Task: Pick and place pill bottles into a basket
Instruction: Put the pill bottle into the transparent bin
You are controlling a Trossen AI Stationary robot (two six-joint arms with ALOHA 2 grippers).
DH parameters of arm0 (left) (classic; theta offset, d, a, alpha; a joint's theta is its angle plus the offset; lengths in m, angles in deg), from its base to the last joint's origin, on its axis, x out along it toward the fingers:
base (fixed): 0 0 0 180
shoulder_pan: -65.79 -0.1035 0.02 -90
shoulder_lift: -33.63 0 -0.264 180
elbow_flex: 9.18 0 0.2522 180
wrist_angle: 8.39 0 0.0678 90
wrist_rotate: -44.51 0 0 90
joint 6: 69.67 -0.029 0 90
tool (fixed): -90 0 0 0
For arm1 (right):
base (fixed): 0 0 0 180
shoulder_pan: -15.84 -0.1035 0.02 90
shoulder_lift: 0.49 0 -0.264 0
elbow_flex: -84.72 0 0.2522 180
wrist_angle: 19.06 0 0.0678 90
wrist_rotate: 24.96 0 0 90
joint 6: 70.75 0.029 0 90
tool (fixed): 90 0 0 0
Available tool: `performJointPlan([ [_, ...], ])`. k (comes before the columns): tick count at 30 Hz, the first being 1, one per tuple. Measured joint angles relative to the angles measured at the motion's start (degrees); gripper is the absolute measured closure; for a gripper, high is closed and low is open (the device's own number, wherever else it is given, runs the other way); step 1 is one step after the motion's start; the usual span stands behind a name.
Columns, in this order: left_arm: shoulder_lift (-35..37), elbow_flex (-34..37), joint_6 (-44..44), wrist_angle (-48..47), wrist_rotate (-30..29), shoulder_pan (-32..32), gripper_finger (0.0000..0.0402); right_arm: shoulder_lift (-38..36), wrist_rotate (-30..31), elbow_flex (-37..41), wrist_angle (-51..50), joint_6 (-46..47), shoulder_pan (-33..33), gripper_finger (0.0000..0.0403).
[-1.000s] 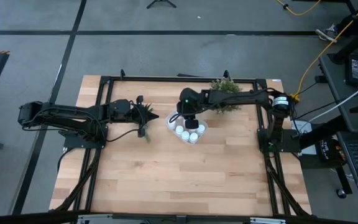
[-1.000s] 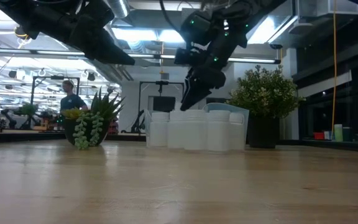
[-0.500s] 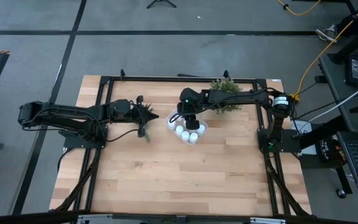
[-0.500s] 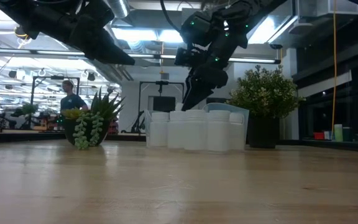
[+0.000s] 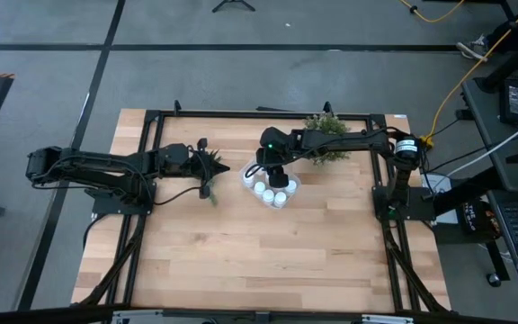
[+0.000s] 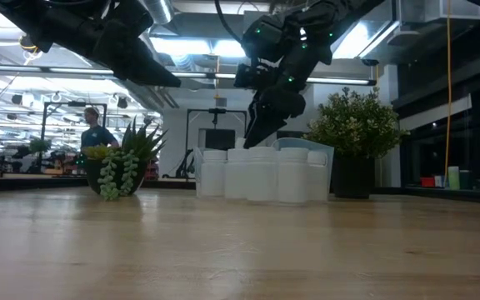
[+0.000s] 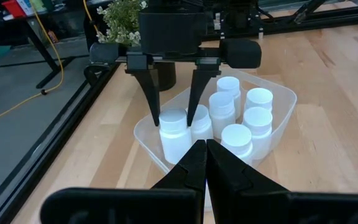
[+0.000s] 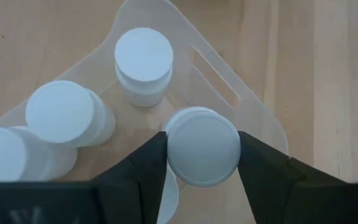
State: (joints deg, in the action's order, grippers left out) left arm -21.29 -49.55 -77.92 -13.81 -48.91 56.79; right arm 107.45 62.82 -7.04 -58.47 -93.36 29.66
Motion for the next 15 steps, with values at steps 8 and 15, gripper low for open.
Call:
performJointPlan([
  [8,0.00,0.00,0.00,0.00,0.00,0.01,0.0396,0.00,0.00,-0.04,-1.20,0.01,0.00,0.0249],
  [15,0.00,0.00,0.00,0.00,0.00,0.01,0.0396,0.00,0.00,-0.04,-1.14,0.54,0.00,0.0215],
])
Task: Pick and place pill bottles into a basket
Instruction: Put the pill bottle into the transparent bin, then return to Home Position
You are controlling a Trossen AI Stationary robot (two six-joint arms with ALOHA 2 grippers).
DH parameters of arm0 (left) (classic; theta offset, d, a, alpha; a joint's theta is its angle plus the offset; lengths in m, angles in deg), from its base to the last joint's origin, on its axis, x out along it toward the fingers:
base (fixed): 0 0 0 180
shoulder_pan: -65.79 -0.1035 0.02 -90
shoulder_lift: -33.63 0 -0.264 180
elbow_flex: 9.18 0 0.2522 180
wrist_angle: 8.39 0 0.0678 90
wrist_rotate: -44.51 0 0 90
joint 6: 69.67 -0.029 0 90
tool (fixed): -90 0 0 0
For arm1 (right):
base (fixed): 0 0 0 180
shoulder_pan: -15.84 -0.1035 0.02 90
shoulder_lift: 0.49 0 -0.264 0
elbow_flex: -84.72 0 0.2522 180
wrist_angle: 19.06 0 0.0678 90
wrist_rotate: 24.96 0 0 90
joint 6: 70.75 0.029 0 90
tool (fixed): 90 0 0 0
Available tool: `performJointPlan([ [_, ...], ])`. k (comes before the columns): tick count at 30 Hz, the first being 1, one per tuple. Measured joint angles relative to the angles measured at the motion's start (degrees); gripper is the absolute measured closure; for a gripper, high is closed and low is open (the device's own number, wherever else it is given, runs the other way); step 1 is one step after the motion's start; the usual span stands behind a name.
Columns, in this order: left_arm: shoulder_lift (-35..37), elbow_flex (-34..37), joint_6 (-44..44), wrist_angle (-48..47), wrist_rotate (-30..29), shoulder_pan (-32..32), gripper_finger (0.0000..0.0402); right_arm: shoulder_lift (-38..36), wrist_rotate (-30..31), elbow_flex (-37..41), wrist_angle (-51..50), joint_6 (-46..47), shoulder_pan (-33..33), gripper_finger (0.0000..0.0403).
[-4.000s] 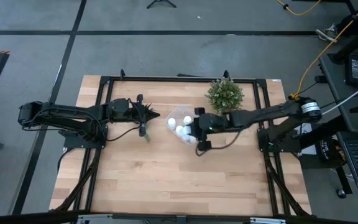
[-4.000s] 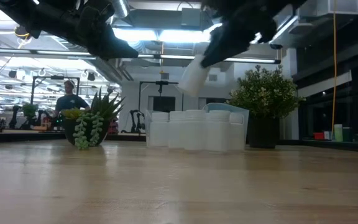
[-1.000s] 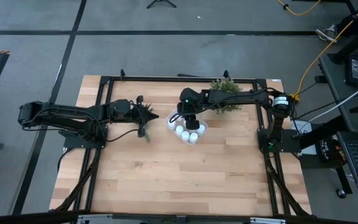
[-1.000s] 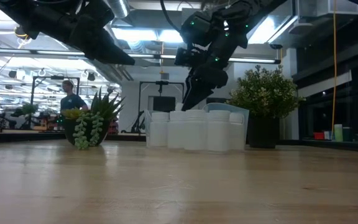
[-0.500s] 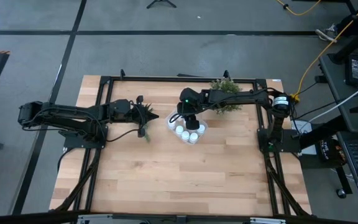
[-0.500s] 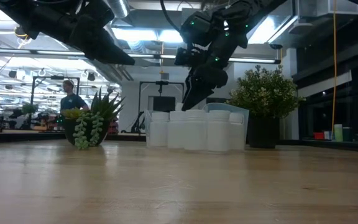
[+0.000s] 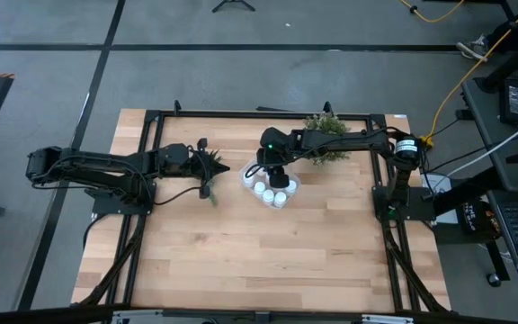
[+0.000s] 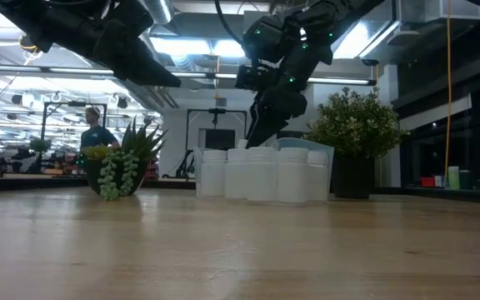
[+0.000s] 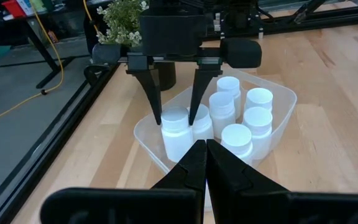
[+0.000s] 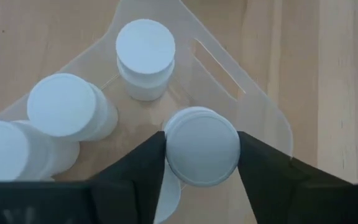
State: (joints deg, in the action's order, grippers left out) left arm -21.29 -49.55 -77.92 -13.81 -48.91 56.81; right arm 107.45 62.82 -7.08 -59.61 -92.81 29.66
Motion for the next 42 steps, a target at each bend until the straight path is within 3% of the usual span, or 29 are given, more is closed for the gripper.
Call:
performJointPlan([
  [7,0.00,0.00,0.00,0.00,0.00,0.00,0.0396,0.00,0.00,0.00,-0.02,0.79,0.00,0.0170],
  [17,0.00,0.00,-0.02,0.00,0.00,-0.01,0.0396,0.04,0.21,-4.60,-6.30,0.53,0.00,0.0190],
  [23,0.00,0.00,-0.01,0.20,0.00,-0.01,0.0396,-0.76,4.10,-9.77,-15.22,-0.57,0.29,0.0230],
  [28,0.00,0.02,-1.07,2.86,-0.02,0.00,0.0396,-6.66,5.72,-8.65,-17.81,0.58,0.31,0.0318],
  [30,0.02,0.02,-2.69,5.18,-0.02,-0.01,0.0396,-9.56,5.61,-7.04,-18.26,1.02,0.30,0.0368],
  [32,0.02,0.02,-4.30,6.48,-0.05,-0.05,0.0396,-13.15,5.57,-3.98,-16.95,1.08,0.26,0.0392],
  [42,2.89,0.02,-8.61,7.68,-4.45,-1.07,0.0399,-36.87,5.42,25.31,4.61,7.00,-1.89,0.0396],
])
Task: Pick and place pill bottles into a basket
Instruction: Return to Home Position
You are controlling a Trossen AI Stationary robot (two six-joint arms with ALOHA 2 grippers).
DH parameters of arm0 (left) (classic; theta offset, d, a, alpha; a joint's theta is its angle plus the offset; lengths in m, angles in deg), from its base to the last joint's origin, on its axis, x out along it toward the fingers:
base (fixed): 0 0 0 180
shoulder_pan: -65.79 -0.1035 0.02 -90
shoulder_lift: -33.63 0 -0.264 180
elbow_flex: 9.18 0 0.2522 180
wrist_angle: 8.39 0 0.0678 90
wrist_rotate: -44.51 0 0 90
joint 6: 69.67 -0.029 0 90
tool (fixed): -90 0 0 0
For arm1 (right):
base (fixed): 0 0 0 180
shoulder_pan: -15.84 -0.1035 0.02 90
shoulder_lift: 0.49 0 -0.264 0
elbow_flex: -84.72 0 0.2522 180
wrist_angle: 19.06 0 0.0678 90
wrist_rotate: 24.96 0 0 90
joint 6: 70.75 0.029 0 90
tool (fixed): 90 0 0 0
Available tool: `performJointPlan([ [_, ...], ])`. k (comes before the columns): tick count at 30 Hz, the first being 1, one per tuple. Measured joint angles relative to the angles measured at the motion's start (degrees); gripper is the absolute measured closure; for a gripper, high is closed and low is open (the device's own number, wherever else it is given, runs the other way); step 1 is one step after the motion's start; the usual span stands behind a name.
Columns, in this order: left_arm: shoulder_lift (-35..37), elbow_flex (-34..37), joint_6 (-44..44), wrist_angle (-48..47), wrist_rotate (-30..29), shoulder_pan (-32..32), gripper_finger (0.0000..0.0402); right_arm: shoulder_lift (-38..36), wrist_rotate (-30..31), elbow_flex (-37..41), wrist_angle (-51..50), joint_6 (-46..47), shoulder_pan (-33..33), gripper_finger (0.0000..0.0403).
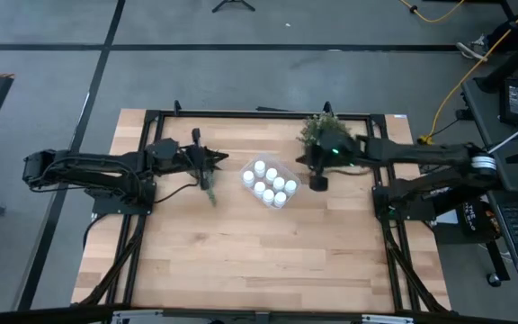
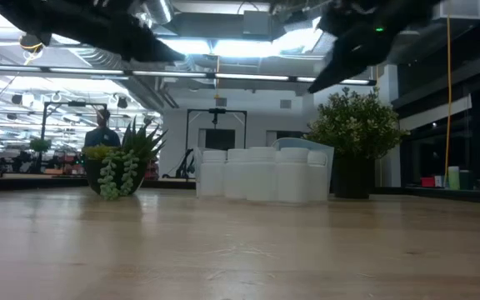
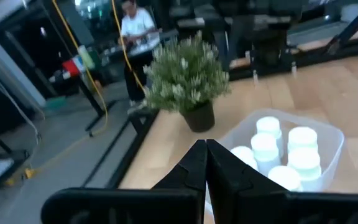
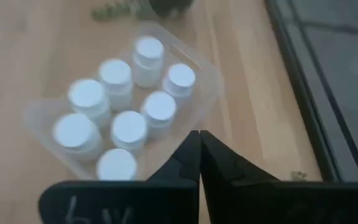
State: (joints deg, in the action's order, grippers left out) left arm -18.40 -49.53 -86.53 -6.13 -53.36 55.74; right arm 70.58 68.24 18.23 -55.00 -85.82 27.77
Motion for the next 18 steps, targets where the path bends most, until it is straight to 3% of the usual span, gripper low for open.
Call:
performJointPlan([
  [9,13.12,0.81,-0.29,-8.03,5.51,-2.84,0.0399,-16.94,-0.20,16.53,15.22,4.22,-4.79,0.0400],
  [18,32.06,13.48,4.29,-5.48,6.46,-7.02,0.0399,-19.95,-4.87,27.13,29.39,3.88,-5.54,0.0401],
])
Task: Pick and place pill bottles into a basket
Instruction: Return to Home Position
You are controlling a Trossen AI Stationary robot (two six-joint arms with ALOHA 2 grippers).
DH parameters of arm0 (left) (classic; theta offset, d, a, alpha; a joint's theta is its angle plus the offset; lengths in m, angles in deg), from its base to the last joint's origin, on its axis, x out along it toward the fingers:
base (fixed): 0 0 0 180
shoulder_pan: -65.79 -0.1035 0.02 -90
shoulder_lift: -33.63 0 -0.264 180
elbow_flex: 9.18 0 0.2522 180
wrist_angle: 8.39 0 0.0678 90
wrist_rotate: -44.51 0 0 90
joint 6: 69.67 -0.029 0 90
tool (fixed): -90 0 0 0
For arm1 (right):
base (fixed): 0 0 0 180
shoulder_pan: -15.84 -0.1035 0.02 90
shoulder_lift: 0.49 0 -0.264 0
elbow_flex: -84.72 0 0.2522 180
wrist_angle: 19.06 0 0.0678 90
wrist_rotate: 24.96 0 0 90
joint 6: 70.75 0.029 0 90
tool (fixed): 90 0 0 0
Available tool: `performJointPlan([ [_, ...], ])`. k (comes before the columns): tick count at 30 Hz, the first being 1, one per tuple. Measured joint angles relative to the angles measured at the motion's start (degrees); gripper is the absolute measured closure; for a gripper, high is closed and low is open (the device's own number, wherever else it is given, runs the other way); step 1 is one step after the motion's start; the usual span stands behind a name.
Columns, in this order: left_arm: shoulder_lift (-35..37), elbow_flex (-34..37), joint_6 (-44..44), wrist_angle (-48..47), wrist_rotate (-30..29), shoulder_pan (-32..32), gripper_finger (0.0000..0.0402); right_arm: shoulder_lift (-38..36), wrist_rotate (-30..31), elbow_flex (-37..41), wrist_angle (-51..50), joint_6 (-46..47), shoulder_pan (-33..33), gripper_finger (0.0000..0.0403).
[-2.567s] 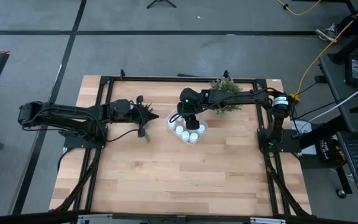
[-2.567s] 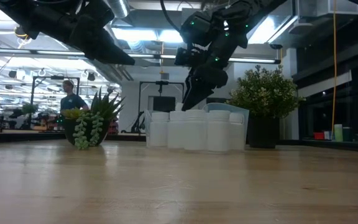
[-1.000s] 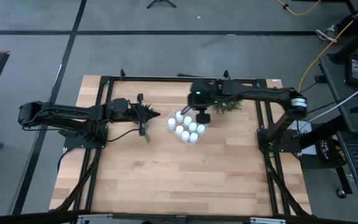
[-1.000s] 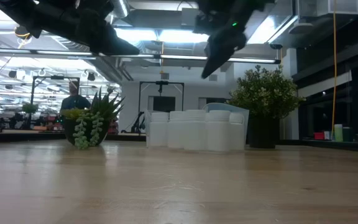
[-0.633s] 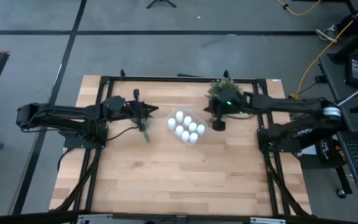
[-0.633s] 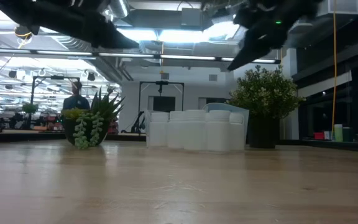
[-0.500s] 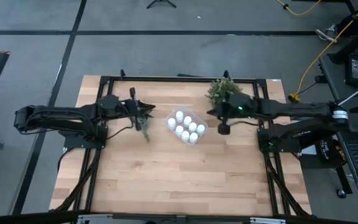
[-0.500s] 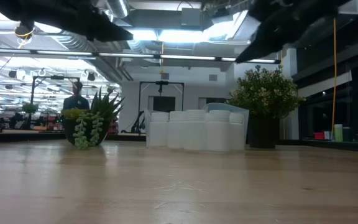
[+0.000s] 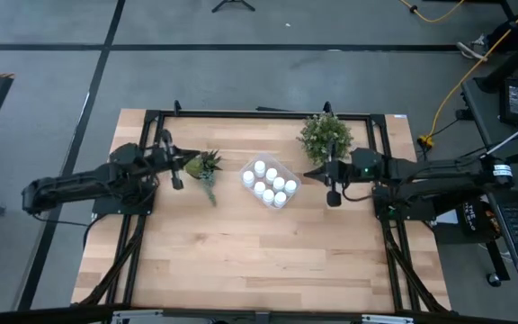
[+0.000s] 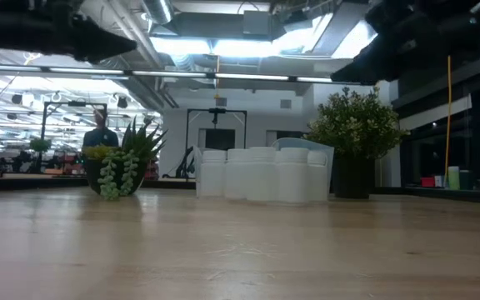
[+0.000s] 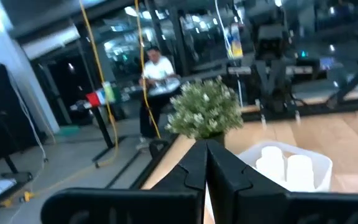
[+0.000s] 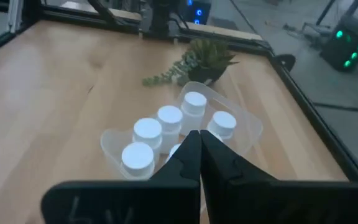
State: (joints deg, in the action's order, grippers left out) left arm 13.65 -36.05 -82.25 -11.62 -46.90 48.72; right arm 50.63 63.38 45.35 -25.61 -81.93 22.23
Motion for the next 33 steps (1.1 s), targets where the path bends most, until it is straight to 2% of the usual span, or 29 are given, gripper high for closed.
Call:
performJointPlan([
  [4,10.11,4.48,0.00,-0.29,-0.31,-1.40,0.0400,-3.13,-1.24,1.37,1.90,-2.27,0.61,0.0402],
  [9,20.02,7.60,1.34,-5.11,-0.46,-3.17,0.0399,-9.55,-3.97,3.16,1.40,-0.79,1.73,0.0402],
  [18,18.76,9.35,2.50,-4.85,-0.33,-5.67,0.0399,-20.48,-4.63,5.11,-2.37,-0.84,2.89,0.0403],
  [25,18.70,9.32,5.34,-7.34,0.02,-6.40,0.0399,-29.95,-6.02,5.42,-13.79,3.47,3.90,0.0403],
  [33,18.46,12.62,6.01,-5.47,-1.53,-6.38,0.0398,-38.44,-6.09,5.42,-18.65,3.61,3.89,0.0403],
])
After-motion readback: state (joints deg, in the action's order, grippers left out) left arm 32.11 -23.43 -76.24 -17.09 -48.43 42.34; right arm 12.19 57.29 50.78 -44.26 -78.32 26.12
